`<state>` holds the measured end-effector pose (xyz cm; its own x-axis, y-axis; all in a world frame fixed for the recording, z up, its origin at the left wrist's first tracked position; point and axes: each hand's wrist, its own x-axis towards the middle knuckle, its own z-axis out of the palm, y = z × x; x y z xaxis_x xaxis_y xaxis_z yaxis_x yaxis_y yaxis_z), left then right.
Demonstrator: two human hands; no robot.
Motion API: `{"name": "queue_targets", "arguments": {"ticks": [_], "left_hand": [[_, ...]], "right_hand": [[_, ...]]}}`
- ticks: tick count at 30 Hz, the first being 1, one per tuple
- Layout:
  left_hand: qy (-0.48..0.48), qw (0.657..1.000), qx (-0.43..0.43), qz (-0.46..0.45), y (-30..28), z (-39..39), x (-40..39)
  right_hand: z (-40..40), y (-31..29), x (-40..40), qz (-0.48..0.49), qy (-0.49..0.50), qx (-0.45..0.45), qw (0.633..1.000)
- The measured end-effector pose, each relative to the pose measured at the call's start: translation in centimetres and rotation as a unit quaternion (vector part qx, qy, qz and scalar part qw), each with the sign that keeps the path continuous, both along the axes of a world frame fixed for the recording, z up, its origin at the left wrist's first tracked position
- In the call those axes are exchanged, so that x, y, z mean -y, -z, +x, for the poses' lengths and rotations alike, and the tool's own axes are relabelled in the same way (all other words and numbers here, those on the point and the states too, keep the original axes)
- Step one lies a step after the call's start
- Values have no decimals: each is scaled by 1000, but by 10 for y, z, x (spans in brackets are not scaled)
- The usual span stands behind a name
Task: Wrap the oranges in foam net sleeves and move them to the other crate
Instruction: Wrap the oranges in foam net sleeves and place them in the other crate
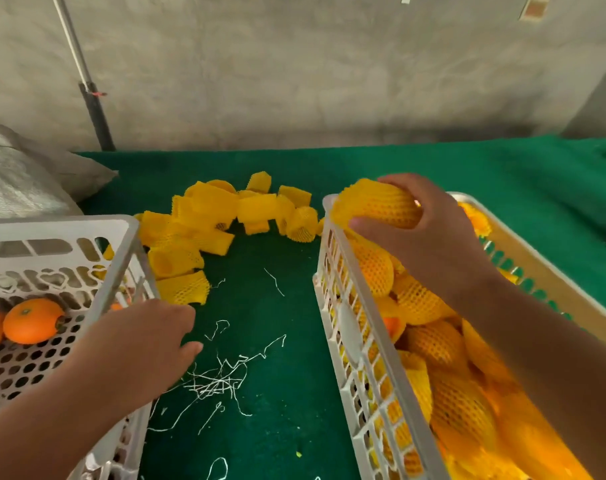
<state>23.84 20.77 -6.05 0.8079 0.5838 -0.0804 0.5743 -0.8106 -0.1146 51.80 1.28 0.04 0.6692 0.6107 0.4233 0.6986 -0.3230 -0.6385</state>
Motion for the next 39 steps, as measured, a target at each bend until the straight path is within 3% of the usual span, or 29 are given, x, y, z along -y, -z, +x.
{"name": "queue_targets", "arguments": {"ticks": [5,9,13,16,21,26,31,35,37,39], "left_hand": [[1,1000,-16,-8,6,-1,-4],[1,1000,-5,-22,9,-2,-6],[-9,1000,-18,-24,7,0,-5],[-19,999,-8,-28,5,-2,-4],[-22,998,15,-50,0,-5,0],[-37,997,24,-66,-9,-3,4],[-15,994,88,-67,-19,-1,2],[24,963,269,14,-30,-9,-11],[-7,937,346,52,-42,-20,-29],[-96,930,352,52,-51,-37,-58]], "right_hand": [[56,23,54,-105,52,26,993],[72,47,59,-184,29,36,982],[70,41,56,-206,22,33,978],[49,15,47,-197,33,100,975],[-47,-2,-20,-130,-114,120,978],[-108,36,-106,-251,-248,76,933],[-109,84,-130,-363,-258,64,893],[-94,105,-128,-405,-268,58,872],[-92,112,-128,-398,-276,55,873],[-93,116,-127,-387,-289,53,874]]}}
